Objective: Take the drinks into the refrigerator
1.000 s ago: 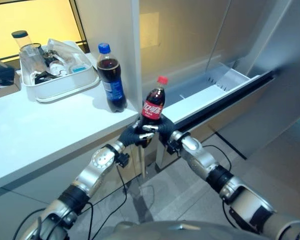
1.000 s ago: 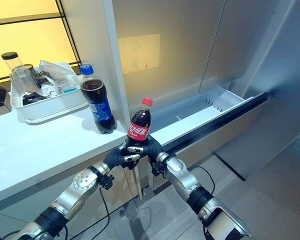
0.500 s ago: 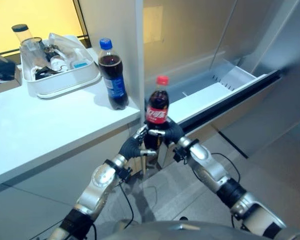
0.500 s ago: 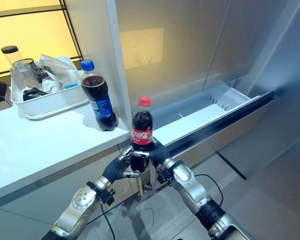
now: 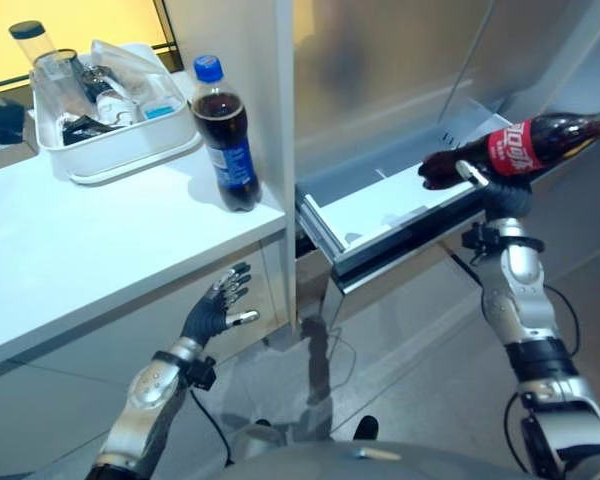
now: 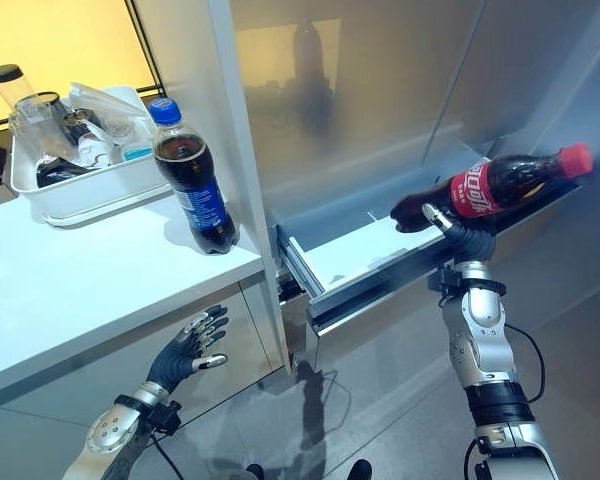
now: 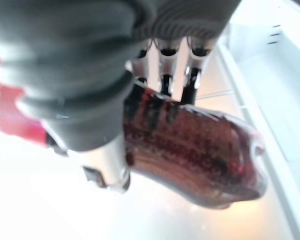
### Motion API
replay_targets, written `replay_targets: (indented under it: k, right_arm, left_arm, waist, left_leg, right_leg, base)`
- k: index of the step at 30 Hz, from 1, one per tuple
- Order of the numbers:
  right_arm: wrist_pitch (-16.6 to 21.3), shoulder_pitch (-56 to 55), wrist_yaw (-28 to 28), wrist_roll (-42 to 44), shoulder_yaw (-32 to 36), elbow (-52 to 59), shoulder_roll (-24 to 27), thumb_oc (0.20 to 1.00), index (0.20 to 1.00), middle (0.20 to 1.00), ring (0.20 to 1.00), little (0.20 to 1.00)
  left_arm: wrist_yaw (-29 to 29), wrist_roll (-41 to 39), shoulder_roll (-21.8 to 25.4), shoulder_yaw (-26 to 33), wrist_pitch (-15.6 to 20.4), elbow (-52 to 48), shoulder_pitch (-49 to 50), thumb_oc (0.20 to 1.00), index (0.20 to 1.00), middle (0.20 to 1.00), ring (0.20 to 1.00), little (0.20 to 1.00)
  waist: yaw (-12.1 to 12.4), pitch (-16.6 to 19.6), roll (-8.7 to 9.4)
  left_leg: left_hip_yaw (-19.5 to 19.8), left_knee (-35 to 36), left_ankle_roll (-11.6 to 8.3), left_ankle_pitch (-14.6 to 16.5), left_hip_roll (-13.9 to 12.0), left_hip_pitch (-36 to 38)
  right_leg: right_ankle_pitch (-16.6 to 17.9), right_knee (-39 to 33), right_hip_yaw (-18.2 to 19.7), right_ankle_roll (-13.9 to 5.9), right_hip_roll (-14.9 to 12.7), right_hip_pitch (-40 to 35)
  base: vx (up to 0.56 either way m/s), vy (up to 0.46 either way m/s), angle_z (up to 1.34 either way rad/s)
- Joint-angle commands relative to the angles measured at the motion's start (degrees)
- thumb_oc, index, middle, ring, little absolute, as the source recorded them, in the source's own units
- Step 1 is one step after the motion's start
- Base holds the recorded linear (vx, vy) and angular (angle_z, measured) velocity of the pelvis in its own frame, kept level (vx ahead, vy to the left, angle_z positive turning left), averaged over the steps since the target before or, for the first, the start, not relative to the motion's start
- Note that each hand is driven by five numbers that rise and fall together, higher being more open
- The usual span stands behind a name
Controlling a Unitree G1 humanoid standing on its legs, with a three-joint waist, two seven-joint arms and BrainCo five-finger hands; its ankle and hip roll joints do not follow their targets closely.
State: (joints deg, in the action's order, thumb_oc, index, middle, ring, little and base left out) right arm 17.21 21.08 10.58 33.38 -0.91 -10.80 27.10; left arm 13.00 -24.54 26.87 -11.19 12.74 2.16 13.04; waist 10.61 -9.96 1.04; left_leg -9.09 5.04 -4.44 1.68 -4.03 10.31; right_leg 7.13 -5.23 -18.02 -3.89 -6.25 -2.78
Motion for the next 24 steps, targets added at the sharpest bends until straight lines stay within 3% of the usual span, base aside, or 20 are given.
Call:
replay_targets:
  k: [1, 4, 8, 10, 12, 14, 17, 21, 23, 24]
  right_arm:
    - [4.9, 18.4, 3.0, -5.4, -1.0, -1.6, 8.7, 0.200, 0.200, 0.200, 0.200, 0.200]
    - [2.2, 25.5, 4.6, -11.4, -6.2, -8.9, 12.1, 0.200, 0.200, 0.200, 0.200, 0.200]
    - [0.0, 33.1, 5.1, -14.3, -12.1, -19.5, 12.6, 0.200, 0.200, 0.200, 0.200, 0.200]
    - [-2.9, 39.2, 4.6, -19.7, -18.2, -31.1, 11.1, 0.200, 0.200, 0.200, 0.200, 0.200]
    - [-3.3, 40.9, 4.2, -21.3, -20.1, -33.7, 10.6, 0.200, 0.200, 0.200, 0.200, 0.200]
    - [-5.3, 43.7, 4.4, -28.4, -24.7, -41.7, 7.1, 0.200, 0.200, 0.200, 0.200, 0.200]
    - [-6.0, 44.3, 4.3, -33.0, -26.7, -46.9, 4.9, 0.200, 0.200, 0.200, 0.200, 0.200]
    - [-9.3, 43.7, 3.9, -47.5, -32.1, -60.4, 1.4, 0.200, 0.200, 0.200, 0.200, 0.200]
    - [-10.0, 42.6, 3.5, -49.5, -31.9, -62.4, 0.9, 0.200, 0.200, 0.200, 0.200, 0.200]
    - [-11.2, 40.0, 2.8, -56.0, -33.7, -65.0, 0.8, 0.200, 0.200, 0.200, 0.200, 0.200]
  left_arm:
    - [0.8, -3.5, 3.5, -1.9, 2.4, -6.7, -1.1, 1.000, 1.000, 1.000, 1.000, 1.000]
    - [0.1, -4.7, 4.0, -2.7, 2.6, -7.8, -2.5, 1.000, 1.000, 1.000, 1.000, 1.000]
    - [-0.8, -5.9, 3.4, -4.3, 2.7, -8.9, -4.3, 1.000, 1.000, 1.000, 1.000, 1.000]
    - [-1.5, -6.7, 3.6, -6.4, 3.0, -10.7, -6.3, 1.000, 1.000, 1.000, 1.000, 1.000]
    - [-1.7, -6.7, 3.5, -6.8, 3.2, -10.9, -6.8, 1.000, 1.000, 1.000, 1.000, 1.000]
    - [-2.5, -7.1, 3.3, -8.5, 3.5, -12.2, -8.8, 1.000, 1.000, 1.000, 1.000, 1.000]
    - [-2.9, -7.5, 3.0, -9.0, 3.8, -13.2, -9.9, 1.000, 1.000, 1.000, 1.000, 1.000]
    - [-3.2, -7.9, 2.7, -10.3, 4.7, -14.6, -12.1, 1.000, 1.000, 1.000, 1.000, 1.000]
    - [-3.2, -7.8, 2.6, -10.4, 4.7, -14.8, -12.5, 1.000, 1.000, 1.000, 1.000, 1.000]
    - [-3.1, -7.7, 2.4, -10.2, 4.9, -14.9, -13.1, 1.000, 1.000, 1.000, 1.000, 1.000]
  waist:
    - [2.7, 1.5, 2.55]
    - [3.2, 1.2, 3.02]
    - [3.7, 0.6, 3.32]
    - [4.6, -0.5, 3.73]
    - [4.6, -0.6, 3.83]
    - [5.4, -1.8, 4.14]
    - [5.9, -2.6, 4.21]
    - [8.6, -4.8, 4.05]
    - [9.2, -5.1, 4.07]
    - [10.3, -5.8, 3.82]
  left_leg:
    - [1.6, 0.0, 3.58, 2.2, 3.9, -1.7]
    - [1.6, 0.0, 3.57, 2.0, 3.9, -2.1]
    - [1.7, 0.0, 3.58, 1.6, 3.9, -3.0]
    - [2.2, 0.0, 3.69, 1.0, 4.0, -4.1]
    - [2.3, 0.0, 3.74, 0.9, 4.0, -4.6]
    - [2.7, 0.0, 3.98, 0.3, 4.0, -6.0]
    - [3.3, 0.0, 4.15, -0.2, 4.0, -7.4]
    - [5.5, -0.3, 4.34, -1.1, 4.5, -10.4]
    - [6.4, -0.4, 4.50, -1.6, 4.8, -11.3]
    - [7.5, -0.8, 4.49, -1.6, 5.1, -12.2]
  right_leg:
    - [-5.0, 4.5, -1.7, -2.58, 0.1, -4.0]
    - [-5.0, 4.6, -1.7, -2.57, 0.1, -3.6]
    - [-4.8, 4.9, -1.8, -2.60, 0.0, -2.9]
    - [-4.6, 5.2, -2.0, -2.69, -0.1, -1.9]
    - [-4.6, 5.4, -2.1, -2.71, -0.1, -1.5]
    - [-4.5, 5.8, -2.5, -2.80, -0.4, -0.4]
    - [-4.4, 6.1, -3.0, -2.89, -0.7, 0.4]
    - [-4.8, 6.9, -5.1, -3.14, -1.5, 1.8]
    - [-4.6, 6.8, -6.0, -3.18, -1.9, 2.2]
    - [-5.0, 7.3, -7.1, -3.29, -2.4, 2.3]
  base:
    - [0.00, 0.000, 0.00]
    - [0.00, 0.000, 0.00]
    - [-0.01, 0.005, 0.00]
    - [-0.05, 0.021, 0.04]
    - [-0.03, 0.030, 0.08]
    - [-0.05, 0.036, 0.21]
    - [-0.06, 0.027, 0.15]
    - [-0.04, 0.016, 0.21]
    - [-0.03, 0.009, 0.32]
    - [-0.02, -0.002, 0.36]
